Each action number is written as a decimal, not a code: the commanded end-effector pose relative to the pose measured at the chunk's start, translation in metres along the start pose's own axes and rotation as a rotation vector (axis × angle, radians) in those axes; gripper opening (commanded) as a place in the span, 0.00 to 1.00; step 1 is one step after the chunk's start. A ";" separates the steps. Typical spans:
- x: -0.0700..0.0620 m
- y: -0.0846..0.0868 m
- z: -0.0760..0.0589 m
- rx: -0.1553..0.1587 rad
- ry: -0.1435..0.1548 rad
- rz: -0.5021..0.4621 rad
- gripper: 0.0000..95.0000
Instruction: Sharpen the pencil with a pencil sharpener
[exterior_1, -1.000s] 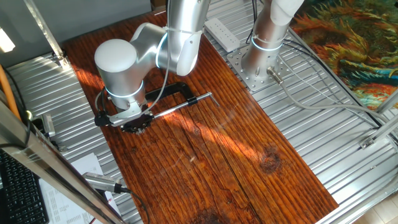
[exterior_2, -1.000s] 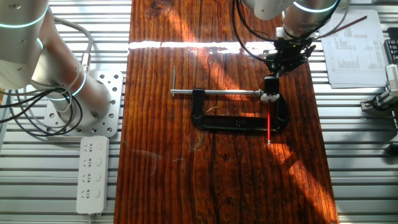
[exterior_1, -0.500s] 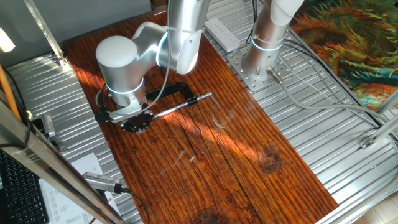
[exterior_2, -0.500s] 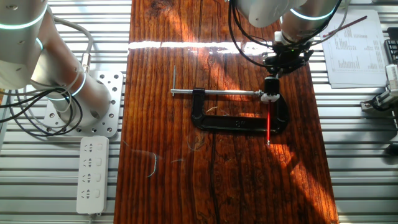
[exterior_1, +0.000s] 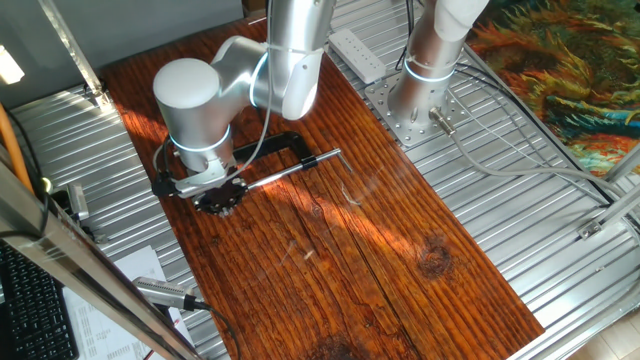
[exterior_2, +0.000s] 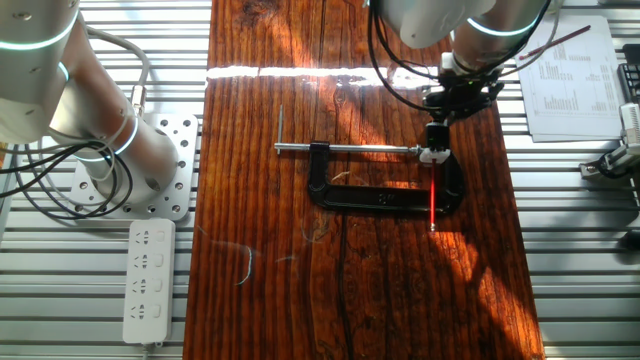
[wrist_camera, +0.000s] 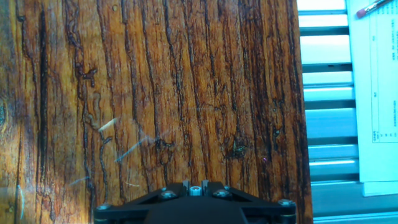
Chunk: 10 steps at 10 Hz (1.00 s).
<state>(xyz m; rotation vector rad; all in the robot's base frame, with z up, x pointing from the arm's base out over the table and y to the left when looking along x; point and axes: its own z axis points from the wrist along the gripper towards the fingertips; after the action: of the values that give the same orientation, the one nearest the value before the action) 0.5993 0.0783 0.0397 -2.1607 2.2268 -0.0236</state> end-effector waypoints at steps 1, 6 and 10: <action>0.001 0.000 0.001 0.002 0.004 -0.003 0.00; 0.004 -0.001 0.009 0.003 0.000 -0.001 0.20; 0.005 -0.001 0.008 -0.005 -0.016 0.001 0.00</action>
<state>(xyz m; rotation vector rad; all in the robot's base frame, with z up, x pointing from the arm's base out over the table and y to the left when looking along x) 0.6005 0.0729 0.0330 -2.1548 2.2252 -0.0003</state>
